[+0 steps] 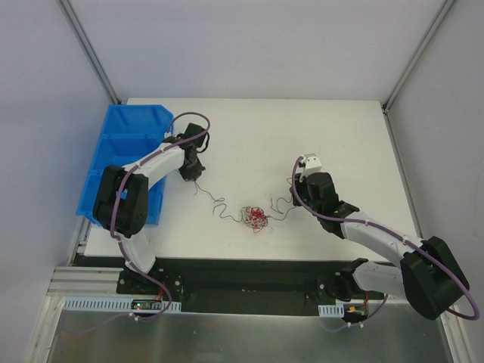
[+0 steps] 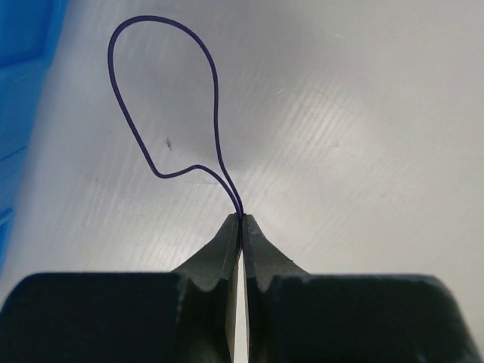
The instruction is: Untangle the cables
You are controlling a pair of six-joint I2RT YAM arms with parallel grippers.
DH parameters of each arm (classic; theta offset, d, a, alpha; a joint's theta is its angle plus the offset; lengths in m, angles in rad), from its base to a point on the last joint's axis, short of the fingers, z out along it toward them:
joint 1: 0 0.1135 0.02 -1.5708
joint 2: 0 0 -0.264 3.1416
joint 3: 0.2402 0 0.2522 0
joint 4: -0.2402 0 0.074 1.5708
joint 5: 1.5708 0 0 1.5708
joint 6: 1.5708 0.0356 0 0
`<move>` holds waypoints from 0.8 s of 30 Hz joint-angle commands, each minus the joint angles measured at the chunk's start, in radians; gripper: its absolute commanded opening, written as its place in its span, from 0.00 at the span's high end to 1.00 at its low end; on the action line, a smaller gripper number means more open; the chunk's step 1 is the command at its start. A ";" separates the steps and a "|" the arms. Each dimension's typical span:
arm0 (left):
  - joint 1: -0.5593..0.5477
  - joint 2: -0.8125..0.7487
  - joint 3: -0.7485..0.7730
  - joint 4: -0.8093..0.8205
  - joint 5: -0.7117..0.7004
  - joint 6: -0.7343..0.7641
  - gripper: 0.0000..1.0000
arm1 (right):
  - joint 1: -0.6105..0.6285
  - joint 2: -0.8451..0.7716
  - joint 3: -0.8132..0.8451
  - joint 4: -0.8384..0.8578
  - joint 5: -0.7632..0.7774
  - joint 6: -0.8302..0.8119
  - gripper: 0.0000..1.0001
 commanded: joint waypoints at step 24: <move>0.293 -0.216 0.456 0.060 -0.046 0.231 1.00 | -0.003 0.014 0.039 0.044 -0.004 -0.007 0.99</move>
